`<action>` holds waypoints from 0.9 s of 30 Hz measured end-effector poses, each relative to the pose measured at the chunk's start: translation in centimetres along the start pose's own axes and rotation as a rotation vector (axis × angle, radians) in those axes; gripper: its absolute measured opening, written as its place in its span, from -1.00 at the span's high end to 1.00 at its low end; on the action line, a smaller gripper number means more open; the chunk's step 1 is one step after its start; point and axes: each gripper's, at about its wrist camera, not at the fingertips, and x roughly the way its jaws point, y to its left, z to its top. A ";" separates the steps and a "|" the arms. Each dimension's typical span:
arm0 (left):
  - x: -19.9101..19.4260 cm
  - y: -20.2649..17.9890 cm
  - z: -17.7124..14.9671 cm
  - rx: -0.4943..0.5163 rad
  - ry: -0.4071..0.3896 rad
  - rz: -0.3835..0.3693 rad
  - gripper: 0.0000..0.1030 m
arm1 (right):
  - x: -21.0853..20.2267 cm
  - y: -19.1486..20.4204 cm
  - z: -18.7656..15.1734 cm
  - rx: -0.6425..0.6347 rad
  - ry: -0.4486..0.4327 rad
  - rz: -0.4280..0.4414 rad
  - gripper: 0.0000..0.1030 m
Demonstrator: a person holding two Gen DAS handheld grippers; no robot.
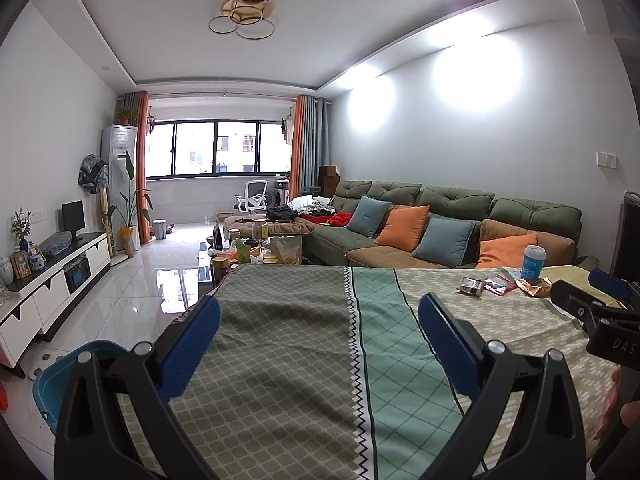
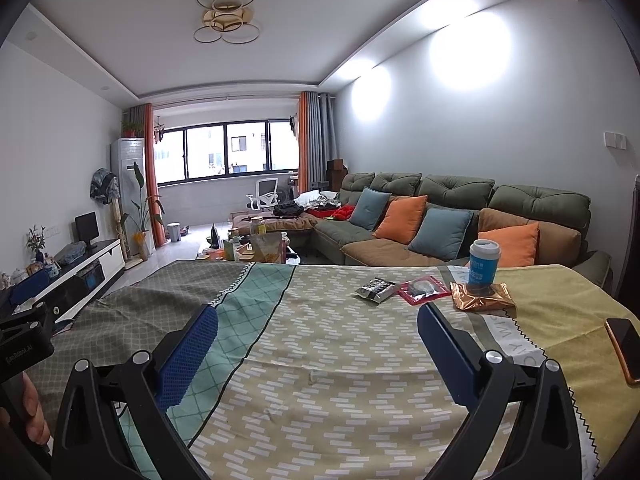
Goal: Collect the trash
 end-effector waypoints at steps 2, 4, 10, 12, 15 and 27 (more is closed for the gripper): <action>0.0 0.0 0.0 0.001 -0.001 0.001 -0.93 | 0.1 0.0 0.0 0.000 -0.002 0.000 -0.93; 0.0 0.1 0.0 -0.001 -0.002 0.002 -0.93 | 0.1 0.0 0.0 0.001 -0.002 0.000 -0.93; 0.1 0.0 0.0 0.001 0.001 0.004 -0.93 | 0.1 0.0 0.0 -0.001 -0.001 0.001 -0.93; 0.1 0.1 0.0 -0.001 0.001 0.002 -0.93 | 0.1 0.0 0.0 -0.002 0.001 0.000 -0.93; 0.1 0.1 0.0 0.001 0.000 0.004 -0.93 | 0.1 0.0 0.0 0.000 0.001 -0.001 -0.93; 0.1 0.1 -0.1 0.001 0.000 0.006 -0.93 | 0.2 0.0 0.1 0.001 0.000 0.000 -0.93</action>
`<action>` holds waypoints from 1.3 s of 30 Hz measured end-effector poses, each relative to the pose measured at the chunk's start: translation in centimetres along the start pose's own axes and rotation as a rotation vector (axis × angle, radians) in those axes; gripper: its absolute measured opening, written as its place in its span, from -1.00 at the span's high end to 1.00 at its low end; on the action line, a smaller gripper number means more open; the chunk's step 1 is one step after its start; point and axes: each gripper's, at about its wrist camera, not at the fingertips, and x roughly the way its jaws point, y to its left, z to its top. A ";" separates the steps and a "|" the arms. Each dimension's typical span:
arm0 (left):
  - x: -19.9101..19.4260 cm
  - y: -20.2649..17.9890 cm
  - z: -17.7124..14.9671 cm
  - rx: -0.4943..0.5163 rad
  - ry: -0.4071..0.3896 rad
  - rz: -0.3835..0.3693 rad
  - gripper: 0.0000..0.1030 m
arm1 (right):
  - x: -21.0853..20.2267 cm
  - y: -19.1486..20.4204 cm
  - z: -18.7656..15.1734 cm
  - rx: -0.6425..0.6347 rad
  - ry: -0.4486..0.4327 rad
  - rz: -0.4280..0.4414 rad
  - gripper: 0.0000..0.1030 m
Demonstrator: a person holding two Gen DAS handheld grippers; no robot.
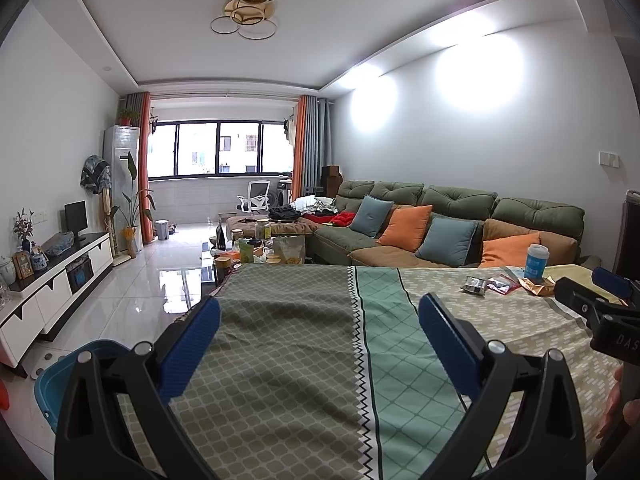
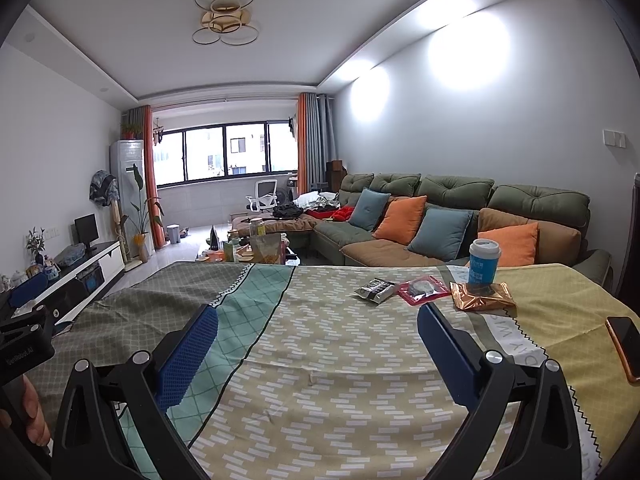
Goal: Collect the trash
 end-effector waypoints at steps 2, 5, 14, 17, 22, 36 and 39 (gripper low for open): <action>0.1 0.1 0.0 0.000 0.001 0.002 -0.93 | 0.0 0.0 0.0 -0.001 0.000 0.000 -0.93; 0.1 0.1 0.0 0.000 -0.001 0.004 -0.93 | 0.0 0.0 0.0 -0.001 -0.001 0.000 -0.93; 0.1 0.2 0.0 0.001 -0.001 0.006 -0.93 | 0.0 0.0 0.0 -0.001 -0.003 0.000 -0.93; 0.1 0.2 0.0 0.000 -0.001 0.005 -0.93 | 0.0 0.0 0.0 -0.001 -0.003 0.001 -0.93; 0.1 0.2 0.0 0.000 -0.002 0.005 -0.93 | 0.0 0.0 0.0 0.001 -0.002 0.001 -0.93; 0.1 0.3 -0.1 0.003 -0.001 0.008 -0.93 | 0.0 0.0 -0.1 0.000 -0.003 0.001 -0.93; 0.1 0.3 -0.1 0.001 0.000 0.007 -0.93 | 0.0 0.0 -0.1 -0.001 -0.004 0.001 -0.93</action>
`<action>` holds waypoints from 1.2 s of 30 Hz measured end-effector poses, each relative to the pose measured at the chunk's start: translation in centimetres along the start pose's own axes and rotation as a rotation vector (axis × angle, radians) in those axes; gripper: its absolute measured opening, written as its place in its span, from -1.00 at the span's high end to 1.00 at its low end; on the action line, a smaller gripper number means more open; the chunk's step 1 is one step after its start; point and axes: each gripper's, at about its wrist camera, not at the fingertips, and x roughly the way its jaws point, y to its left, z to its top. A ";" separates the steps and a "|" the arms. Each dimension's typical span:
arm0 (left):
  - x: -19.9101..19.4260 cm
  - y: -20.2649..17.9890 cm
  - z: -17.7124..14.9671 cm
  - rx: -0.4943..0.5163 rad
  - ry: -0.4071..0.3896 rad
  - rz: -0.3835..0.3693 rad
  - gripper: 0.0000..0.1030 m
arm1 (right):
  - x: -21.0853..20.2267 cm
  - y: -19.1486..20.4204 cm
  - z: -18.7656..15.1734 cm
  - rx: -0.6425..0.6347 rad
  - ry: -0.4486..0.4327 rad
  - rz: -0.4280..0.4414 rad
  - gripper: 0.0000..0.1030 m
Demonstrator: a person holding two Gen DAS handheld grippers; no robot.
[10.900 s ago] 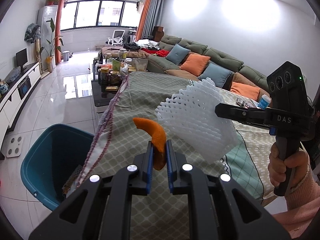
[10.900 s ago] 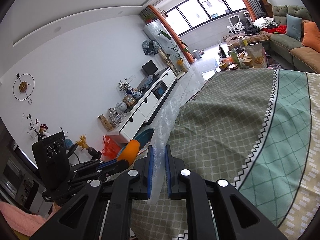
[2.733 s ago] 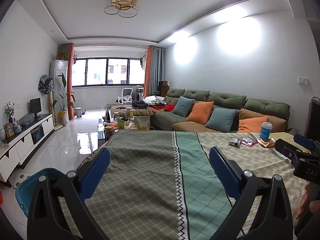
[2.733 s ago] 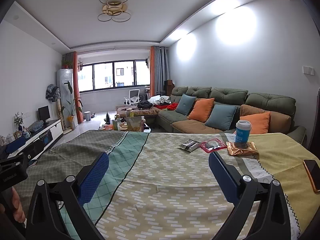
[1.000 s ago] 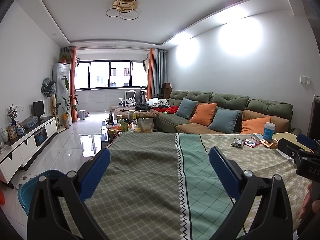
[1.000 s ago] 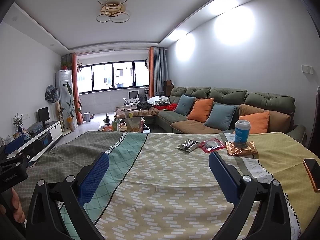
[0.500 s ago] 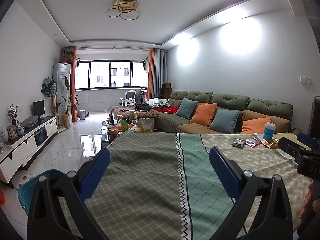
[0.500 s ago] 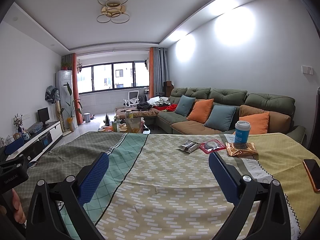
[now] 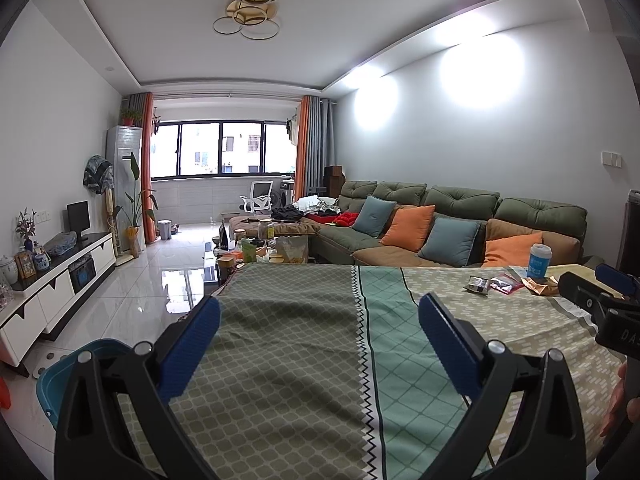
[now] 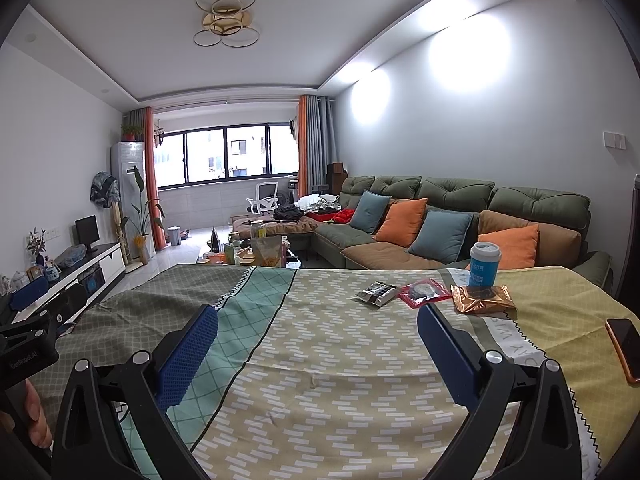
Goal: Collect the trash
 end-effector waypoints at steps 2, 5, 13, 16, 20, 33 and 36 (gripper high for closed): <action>0.0 0.0 0.0 0.001 0.000 0.000 -0.93 | 0.0 0.0 0.0 0.000 -0.001 0.000 -0.93; 0.1 0.1 -0.1 -0.003 0.003 0.001 -0.93 | 0.0 0.0 0.0 0.001 0.000 0.000 -0.93; 0.2 0.4 -0.1 -0.006 0.005 0.003 -0.93 | 0.0 0.1 0.0 0.000 0.001 -0.001 -0.93; 0.2 0.4 -0.1 -0.006 0.007 0.003 -0.93 | 0.0 0.1 0.0 0.000 0.000 0.000 -0.93; 0.1 0.4 -0.2 -0.005 0.006 0.004 -0.93 | 0.0 0.1 0.0 0.000 0.000 -0.001 -0.93; 0.1 0.5 -0.3 -0.006 0.010 0.001 -0.93 | 0.0 0.1 0.1 0.000 0.000 0.000 -0.93; 0.1 0.5 -0.3 -0.006 0.010 0.000 -0.93 | 0.0 0.1 0.0 -0.001 -0.002 -0.001 -0.93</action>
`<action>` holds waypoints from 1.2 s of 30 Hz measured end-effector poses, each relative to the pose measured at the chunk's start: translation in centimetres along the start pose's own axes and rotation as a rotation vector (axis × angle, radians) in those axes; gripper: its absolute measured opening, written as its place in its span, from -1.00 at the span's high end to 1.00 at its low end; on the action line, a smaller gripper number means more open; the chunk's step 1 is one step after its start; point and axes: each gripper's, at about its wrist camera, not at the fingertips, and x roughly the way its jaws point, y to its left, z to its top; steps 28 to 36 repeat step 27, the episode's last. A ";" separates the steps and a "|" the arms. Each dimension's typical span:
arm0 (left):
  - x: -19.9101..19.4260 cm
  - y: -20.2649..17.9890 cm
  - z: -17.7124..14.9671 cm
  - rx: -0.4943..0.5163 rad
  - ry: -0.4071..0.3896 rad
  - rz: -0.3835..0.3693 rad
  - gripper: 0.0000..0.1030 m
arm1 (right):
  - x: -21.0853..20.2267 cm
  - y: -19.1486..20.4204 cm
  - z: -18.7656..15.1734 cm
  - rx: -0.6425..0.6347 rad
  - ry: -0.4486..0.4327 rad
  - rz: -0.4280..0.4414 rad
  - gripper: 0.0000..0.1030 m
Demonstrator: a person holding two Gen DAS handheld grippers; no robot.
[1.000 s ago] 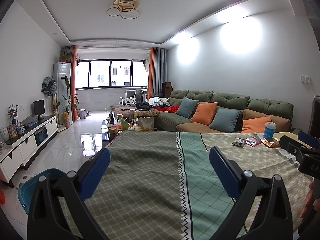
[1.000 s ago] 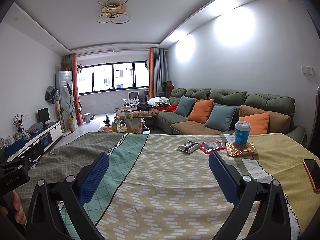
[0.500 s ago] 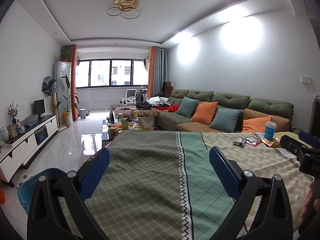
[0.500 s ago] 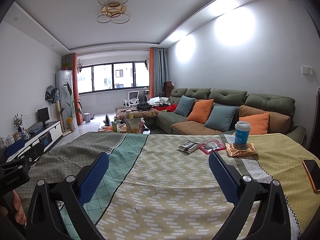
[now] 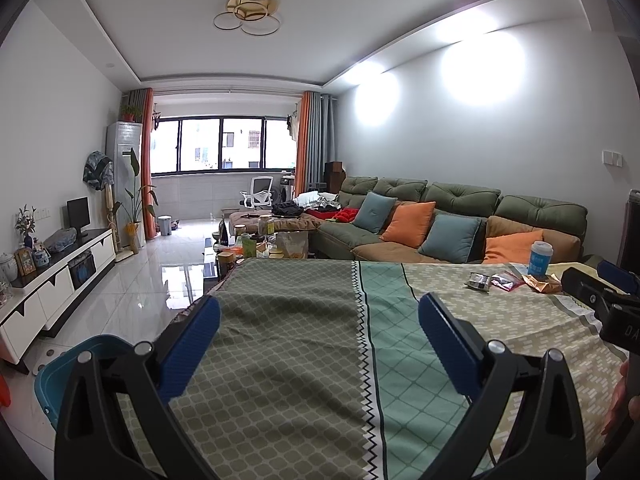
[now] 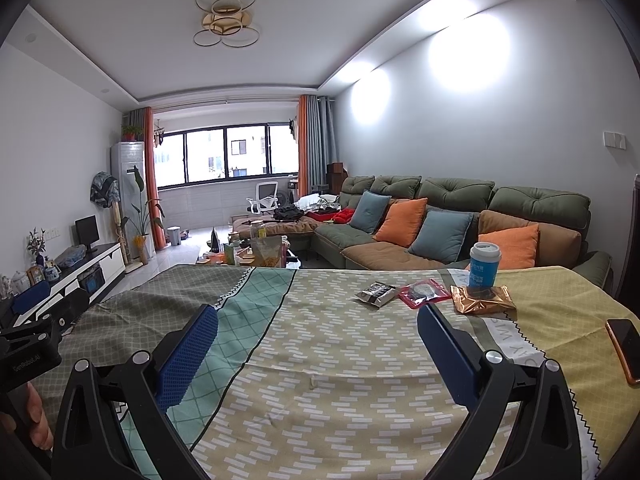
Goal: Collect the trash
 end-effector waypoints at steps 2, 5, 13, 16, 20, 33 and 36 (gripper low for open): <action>0.0 0.1 0.0 0.002 0.002 0.001 -0.93 | 0.0 0.0 0.0 0.001 0.001 0.001 -0.93; 0.0 0.2 -0.2 0.003 0.003 0.000 -0.93 | 0.0 0.1 0.1 0.000 0.002 0.001 -0.93; -0.1 0.2 -0.6 0.016 0.002 -0.015 -0.93 | 0.0 0.1 0.1 0.003 0.001 0.001 -0.93; 0.1 0.0 -0.7 0.031 0.016 -0.014 -0.93 | 0.0 0.1 0.1 -0.002 0.003 -0.002 -0.93; 1.9 0.1 -0.6 0.020 0.114 -0.044 -0.93 | 0.6 -0.5 0.5 0.009 0.024 -0.017 -0.93; 9.1 0.6 -0.6 0.024 0.404 -0.050 -0.93 | 3.4 -4.2 0.5 0.018 0.172 -0.076 -0.93; 9.1 0.6 -0.6 0.024 0.404 -0.050 -0.93 | 3.4 -4.2 0.5 0.018 0.172 -0.076 -0.93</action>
